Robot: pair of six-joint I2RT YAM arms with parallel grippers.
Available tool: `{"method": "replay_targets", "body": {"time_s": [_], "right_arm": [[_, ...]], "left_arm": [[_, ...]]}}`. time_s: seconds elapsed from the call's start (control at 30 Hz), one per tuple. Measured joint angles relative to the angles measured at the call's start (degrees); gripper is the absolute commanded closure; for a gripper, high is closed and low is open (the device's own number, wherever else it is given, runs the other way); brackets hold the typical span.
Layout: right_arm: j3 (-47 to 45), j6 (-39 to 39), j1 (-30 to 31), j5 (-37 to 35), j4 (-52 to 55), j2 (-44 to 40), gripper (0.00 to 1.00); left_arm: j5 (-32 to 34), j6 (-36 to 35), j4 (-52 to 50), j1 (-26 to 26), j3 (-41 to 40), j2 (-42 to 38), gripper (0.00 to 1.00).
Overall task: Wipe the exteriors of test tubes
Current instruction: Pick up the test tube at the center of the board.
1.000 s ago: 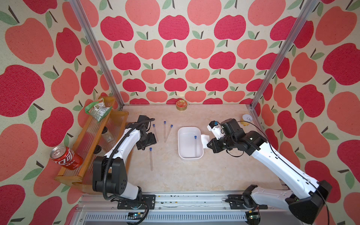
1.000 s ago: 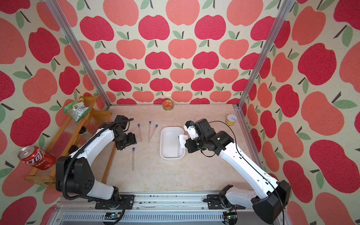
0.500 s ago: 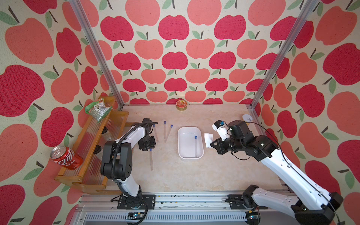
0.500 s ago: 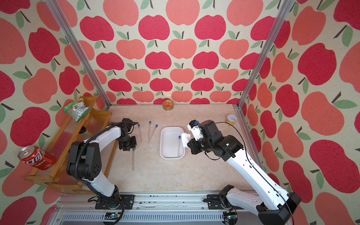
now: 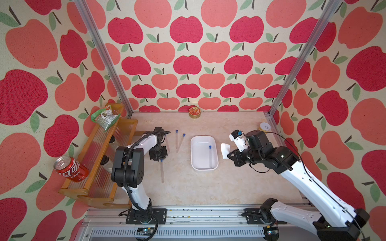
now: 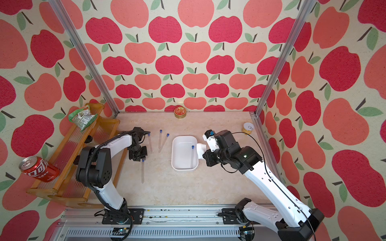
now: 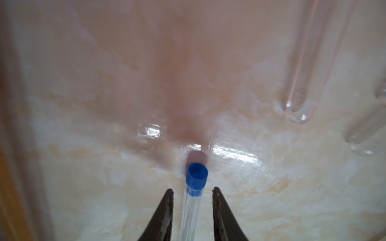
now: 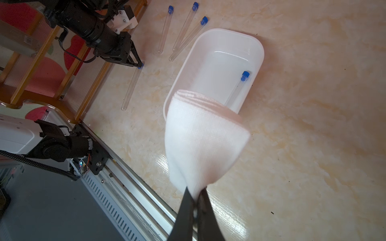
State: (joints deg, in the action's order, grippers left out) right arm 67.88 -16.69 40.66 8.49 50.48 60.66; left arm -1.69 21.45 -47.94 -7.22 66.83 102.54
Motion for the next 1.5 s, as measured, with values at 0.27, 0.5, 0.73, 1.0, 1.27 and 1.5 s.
{"method": "replay_targets", "body": {"time_s": [0.27,0.5,0.73,1.0,1.27,1.5], "right_arm": [[-0.04,0.17,-0.74,-0.07,0.7,-0.98,1.0],[-0.04,0.2,-1.07,-0.07,1.07,-1.18,1.0],[-0.04,0.22,-1.25,-0.04,1.36,-1.18,1.0],[-0.72,0.22,-1.68,-0.04,1.62,-1.2,1.0],[-1.16,0.2,-1.7,-0.02,1.62,-1.2,1.0],[-3.58,0.17,-1.7,1.73,0.63,-0.42,1.0]], "left_arm": [[-0.02,0.0,0.66,0.02,0.52,1.75,0.73],[-0.22,0.02,1.44,0.02,1.2,3.37,0.75],[-0.61,0.02,1.57,-0.15,1.2,3.43,0.81],[-0.57,0.07,1.73,-0.52,1.16,3.45,0.85],[-0.39,0.07,1.68,-0.66,1.16,3.43,0.93],[-0.26,0.31,0.92,-1.92,1.16,2.89,0.94]]}}
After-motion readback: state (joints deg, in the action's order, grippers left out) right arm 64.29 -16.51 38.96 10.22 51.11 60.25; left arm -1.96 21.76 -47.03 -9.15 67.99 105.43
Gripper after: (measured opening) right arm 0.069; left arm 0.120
